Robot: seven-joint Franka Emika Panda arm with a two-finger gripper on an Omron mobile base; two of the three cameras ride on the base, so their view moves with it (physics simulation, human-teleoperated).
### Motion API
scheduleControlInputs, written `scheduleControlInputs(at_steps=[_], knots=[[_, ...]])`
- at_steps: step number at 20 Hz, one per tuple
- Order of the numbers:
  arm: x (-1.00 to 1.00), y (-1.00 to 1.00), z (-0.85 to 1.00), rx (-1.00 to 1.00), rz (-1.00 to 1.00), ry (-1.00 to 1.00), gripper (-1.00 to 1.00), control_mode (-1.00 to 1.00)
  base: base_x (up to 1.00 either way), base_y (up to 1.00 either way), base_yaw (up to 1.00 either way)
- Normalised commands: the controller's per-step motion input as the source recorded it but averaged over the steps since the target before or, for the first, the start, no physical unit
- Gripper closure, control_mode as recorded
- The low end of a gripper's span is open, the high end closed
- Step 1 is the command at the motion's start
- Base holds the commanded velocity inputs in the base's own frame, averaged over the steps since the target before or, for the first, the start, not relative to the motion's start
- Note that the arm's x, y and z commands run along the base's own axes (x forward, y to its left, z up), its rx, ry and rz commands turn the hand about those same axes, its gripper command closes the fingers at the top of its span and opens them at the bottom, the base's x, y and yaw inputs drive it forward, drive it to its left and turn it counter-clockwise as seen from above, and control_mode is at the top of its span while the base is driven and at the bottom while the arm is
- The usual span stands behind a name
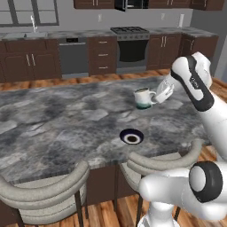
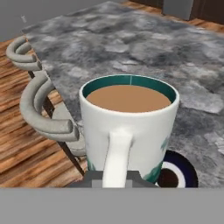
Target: Pick the cup of tea, navigate to the dining table, and place it on the saucer.
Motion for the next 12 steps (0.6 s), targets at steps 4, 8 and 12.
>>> scheduleControlInputs(at_steps=[4, 8, 12], knots=[[0.42, 0.0, -0.45, -0.02, 0.37, 0.14, 1.0, -1.0, 0.0, 0.0, 0.0], [-0.06, 0.0, -0.31, 0.0, 0.08, 0.01, 1.0, -1.0, 0.0, 0.0, 0.0], [-0.03, 0.1, -0.6, 0.02, 0.0, 0.0, 1.0, -1.0, 0.0, 0.0, 0.0]])
